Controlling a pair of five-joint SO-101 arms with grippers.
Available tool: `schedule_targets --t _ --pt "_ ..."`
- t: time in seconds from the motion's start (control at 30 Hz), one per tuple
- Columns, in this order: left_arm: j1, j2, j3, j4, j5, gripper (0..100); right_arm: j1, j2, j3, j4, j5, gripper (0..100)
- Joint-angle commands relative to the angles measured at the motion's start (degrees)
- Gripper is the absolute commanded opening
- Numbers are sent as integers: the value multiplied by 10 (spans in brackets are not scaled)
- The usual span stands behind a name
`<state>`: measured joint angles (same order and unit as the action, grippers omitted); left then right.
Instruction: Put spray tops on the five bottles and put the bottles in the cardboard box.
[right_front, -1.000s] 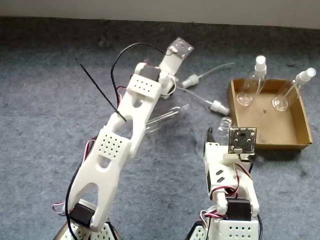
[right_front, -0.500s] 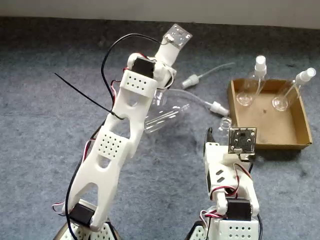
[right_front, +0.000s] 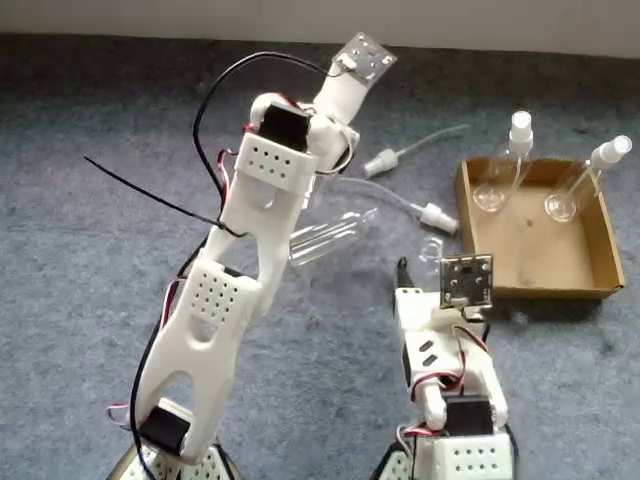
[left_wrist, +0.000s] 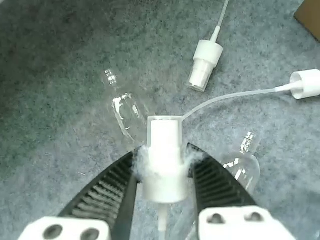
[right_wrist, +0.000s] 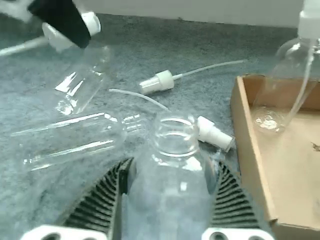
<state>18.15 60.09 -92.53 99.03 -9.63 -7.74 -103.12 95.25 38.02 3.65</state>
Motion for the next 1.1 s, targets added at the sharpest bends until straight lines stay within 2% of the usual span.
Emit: schedule_targets --t 0.0,0.1,0.47,0.57,0.67,0.9,1.07 --pt "15 -73 -28 9 -2 17 -25 2 31 -80 0 102" --pt "14 -102 -27 10 -2 17 -25 2 51 -112 0 102" --pt "15 -184 -24 15 0 4 -25 2 58 -115 0 102" --pt "15 -196 -24 15 40 4 -25 2 58 -115 0 102" --pt "15 -205 -24 15 69 5 -41 2 58 -115 0 102" --pt "36 -235 -24 16 71 5 -95 2 58 -116 0 102" --pt "58 -268 -23 18 72 5 -100 2 58 -116 0 102"
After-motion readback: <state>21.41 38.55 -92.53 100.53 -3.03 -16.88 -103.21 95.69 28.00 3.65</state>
